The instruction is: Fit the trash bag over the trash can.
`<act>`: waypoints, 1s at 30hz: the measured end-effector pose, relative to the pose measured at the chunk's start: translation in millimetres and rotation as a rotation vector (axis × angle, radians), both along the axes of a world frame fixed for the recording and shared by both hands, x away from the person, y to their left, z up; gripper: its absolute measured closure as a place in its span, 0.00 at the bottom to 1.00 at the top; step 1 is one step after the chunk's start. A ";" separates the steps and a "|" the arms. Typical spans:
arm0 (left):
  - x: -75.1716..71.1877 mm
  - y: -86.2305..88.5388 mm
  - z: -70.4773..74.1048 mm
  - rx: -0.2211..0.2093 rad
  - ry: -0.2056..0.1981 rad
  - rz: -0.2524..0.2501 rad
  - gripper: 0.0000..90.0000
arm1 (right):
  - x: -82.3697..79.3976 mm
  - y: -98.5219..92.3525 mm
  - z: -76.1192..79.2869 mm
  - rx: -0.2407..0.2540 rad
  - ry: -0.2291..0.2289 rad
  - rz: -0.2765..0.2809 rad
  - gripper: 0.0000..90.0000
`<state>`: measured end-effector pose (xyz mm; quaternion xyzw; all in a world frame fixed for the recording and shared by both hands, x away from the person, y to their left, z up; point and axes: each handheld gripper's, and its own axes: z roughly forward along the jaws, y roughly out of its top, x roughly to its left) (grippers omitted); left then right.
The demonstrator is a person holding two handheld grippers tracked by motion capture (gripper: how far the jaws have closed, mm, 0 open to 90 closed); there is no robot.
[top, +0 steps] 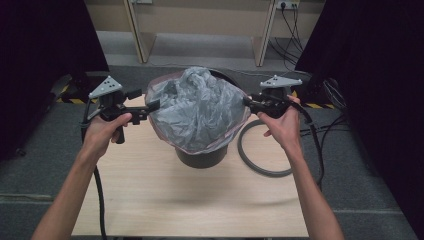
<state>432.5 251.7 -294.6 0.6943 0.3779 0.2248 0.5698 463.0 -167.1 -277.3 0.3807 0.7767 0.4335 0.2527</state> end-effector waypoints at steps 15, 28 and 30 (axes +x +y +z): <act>15.9 15.7 -27.3 -0.120 0.095 -0.068 0.73 | 44.6 0.9 -9.4 -0.009 0.029 -0.008 0.91; 25.3 17.7 -51.7 -0.175 0.109 -0.075 0.90 | 75.8 -2.6 -34.0 0.060 0.076 0.029 1.00; 24.7 17.5 -53.2 -0.175 0.107 -0.074 0.90 | 78.6 -2.7 -37.0 0.064 0.083 0.025 1.00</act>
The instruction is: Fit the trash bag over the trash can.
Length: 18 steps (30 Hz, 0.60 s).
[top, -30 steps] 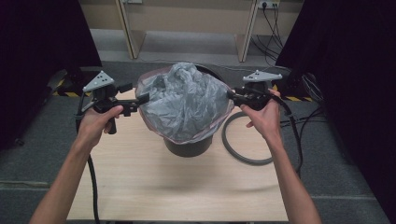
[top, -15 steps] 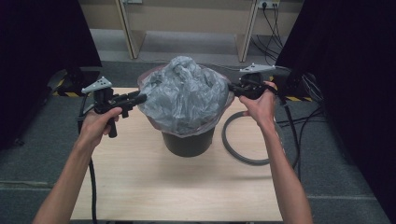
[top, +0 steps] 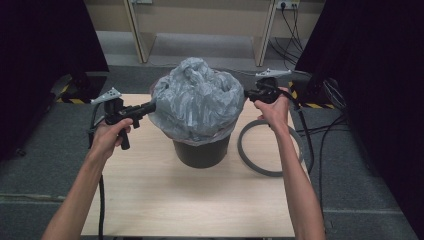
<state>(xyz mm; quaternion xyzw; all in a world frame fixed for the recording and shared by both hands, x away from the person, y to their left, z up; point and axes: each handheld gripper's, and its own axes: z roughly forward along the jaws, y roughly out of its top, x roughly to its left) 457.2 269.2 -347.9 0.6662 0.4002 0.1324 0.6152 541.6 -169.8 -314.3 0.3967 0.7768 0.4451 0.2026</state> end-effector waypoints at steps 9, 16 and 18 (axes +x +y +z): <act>-6.0 0.1 0.3 0.011 -0.017 -0.021 0.86 | 15.9 5.2 -14.8 -0.009 0.031 -0.001 1.00; -11.0 13.7 10.4 -0.055 -0.036 -0.009 0.56 | 12.8 -1.2 -12.6 0.024 -0.001 -0.011 0.94; -11.3 18.2 13.4 -0.075 -0.044 0.008 0.54 | 12.2 -4.7 -10.4 0.032 -0.005 -0.020 0.92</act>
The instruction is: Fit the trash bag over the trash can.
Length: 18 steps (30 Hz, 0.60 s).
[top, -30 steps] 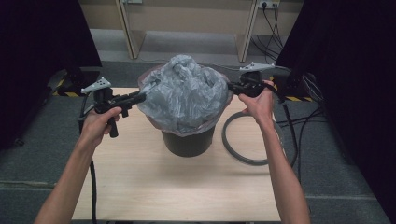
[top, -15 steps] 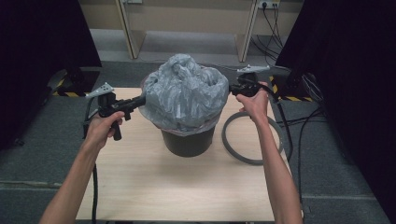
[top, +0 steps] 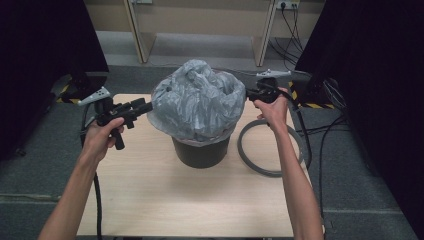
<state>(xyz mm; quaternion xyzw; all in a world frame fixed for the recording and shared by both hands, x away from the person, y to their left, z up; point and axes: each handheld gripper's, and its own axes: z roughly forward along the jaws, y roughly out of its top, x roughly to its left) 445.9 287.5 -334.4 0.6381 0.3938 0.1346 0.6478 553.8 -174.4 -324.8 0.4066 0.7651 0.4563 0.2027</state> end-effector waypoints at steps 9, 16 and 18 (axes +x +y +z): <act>17.2 4.1 5.1 -0.005 0.020 0.054 0.51 | -7.9 -11.5 12.2 0.092 -0.027 -0.060 0.58; 31.8 5.3 3.8 0.037 0.040 0.101 0.48 | -31.6 -23.3 29.7 0.129 -0.057 -0.041 0.49; 35.4 4.1 2.0 0.045 0.051 0.097 0.48 | -40.8 -22.3 33.4 0.122 -0.063 -0.026 0.48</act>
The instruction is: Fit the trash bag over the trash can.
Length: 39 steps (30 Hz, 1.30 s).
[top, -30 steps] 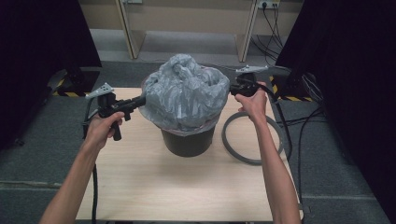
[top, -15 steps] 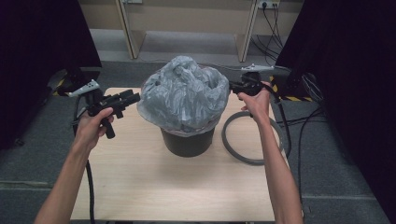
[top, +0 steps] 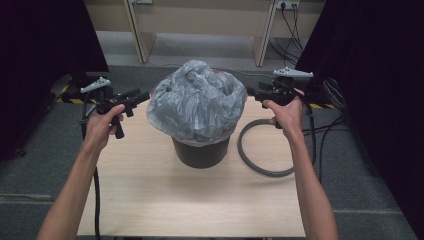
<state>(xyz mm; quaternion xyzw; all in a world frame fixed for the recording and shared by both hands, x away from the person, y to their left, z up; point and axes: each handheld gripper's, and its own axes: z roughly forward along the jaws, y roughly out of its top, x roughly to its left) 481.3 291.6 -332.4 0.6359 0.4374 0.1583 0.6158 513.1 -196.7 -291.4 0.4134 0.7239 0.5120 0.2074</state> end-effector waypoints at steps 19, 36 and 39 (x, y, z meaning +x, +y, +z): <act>-3.5 3.7 4.2 0.018 -0.013 0.034 0.40 | -79.0 39.0 21.3 -0.018 -0.038 0.149 0.40; -7.8 0.0 19.0 0.020 -0.036 0.023 0.37 | -5.3 42.8 9.7 -0.095 -0.001 0.019 0.43; -8.7 -5.8 22.4 0.016 -0.046 0.009 0.35 | 8.0 45.5 9.7 -0.077 -0.007 0.016 0.42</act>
